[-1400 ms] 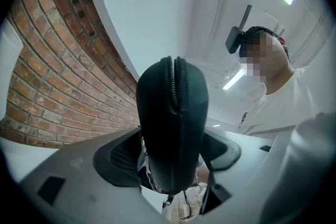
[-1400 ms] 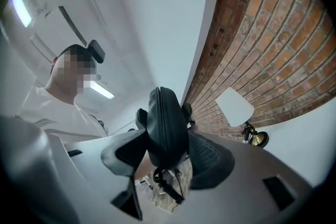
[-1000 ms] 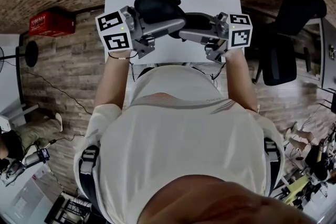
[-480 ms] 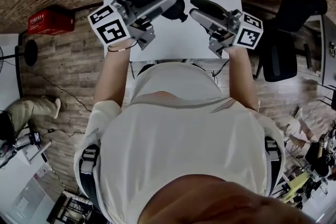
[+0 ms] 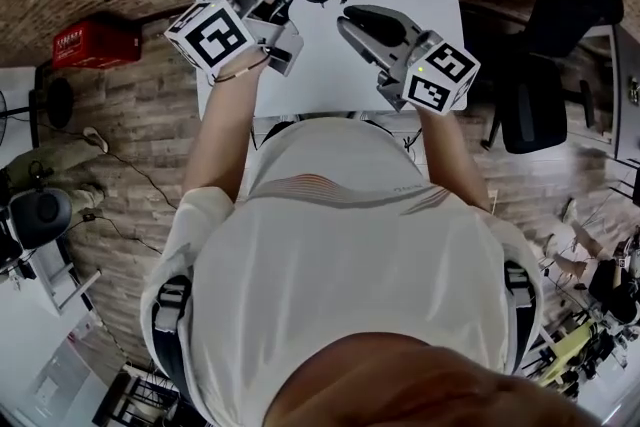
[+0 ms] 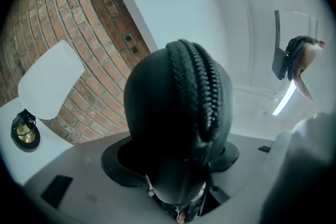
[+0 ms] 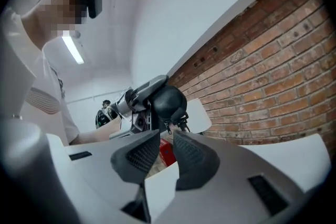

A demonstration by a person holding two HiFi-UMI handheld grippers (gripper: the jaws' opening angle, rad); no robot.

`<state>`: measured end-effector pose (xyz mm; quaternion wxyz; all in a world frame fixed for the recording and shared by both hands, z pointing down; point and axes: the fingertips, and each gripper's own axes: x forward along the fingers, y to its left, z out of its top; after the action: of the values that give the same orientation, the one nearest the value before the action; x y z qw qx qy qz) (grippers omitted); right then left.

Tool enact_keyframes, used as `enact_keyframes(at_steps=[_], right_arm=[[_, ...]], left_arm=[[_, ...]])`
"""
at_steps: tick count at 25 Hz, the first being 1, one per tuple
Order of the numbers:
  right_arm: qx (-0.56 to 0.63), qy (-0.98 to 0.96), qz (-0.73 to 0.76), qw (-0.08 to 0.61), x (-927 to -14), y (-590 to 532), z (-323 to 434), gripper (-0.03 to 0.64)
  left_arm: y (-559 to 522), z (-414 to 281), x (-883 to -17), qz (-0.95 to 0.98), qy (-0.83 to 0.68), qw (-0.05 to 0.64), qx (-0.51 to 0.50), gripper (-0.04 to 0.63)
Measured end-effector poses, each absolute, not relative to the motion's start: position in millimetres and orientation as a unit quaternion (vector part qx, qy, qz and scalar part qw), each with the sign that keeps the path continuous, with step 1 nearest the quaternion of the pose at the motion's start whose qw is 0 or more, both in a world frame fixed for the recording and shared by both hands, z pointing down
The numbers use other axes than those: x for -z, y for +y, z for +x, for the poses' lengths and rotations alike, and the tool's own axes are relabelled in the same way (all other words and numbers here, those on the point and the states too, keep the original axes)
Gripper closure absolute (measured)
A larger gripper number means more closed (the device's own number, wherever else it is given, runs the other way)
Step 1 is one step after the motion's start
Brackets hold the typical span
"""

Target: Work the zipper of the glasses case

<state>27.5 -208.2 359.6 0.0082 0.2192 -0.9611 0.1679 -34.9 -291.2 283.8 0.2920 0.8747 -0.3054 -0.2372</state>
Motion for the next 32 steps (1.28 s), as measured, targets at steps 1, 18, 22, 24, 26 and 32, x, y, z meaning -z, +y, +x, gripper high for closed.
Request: enact_keyframes(at_steps=[1, 18, 22, 24, 26, 32], right_arm=[[-0.159, -0.962, 0.223, 0.016, -361.3, -207.6, 22.0, 0.492], [-0.114, -0.956, 0.264, 0.055, -369.7, -216.7, -2.7, 0.565], [-0.089, -0.953, 0.279, 0.080, -372.1, -218.7, 0.5, 0.565], [-0.079, -0.950, 0.287, 0.094, -375.0, -219.7, 2.9, 0.563], [-0.077, -0.947, 0.295, 0.103, -379.2, -220.6, 6.6, 0.563], [-0.039, -0.933, 0.330, 0.137, -386.6, -228.4, 24.7, 0.563]], left_arm=[[-290.9, -34.6, -283.6, 0.874, -0.309, 0.291, 0.237, 0.321], [-287.6, -28.5, -289.2, 0.878, -0.303, 0.298, 0.221, 0.321], [-287.8, -31.4, -292.6, 0.875, -0.319, 0.295, 0.214, 0.322], [-286.5, -31.2, -294.6, 0.876, -0.325, 0.289, 0.208, 0.322], [-284.0, -30.4, -297.4, 0.877, -0.331, 0.284, 0.201, 0.322], [-271.2, -21.0, -311.1, 0.900, -0.302, 0.279, 0.144, 0.324]])
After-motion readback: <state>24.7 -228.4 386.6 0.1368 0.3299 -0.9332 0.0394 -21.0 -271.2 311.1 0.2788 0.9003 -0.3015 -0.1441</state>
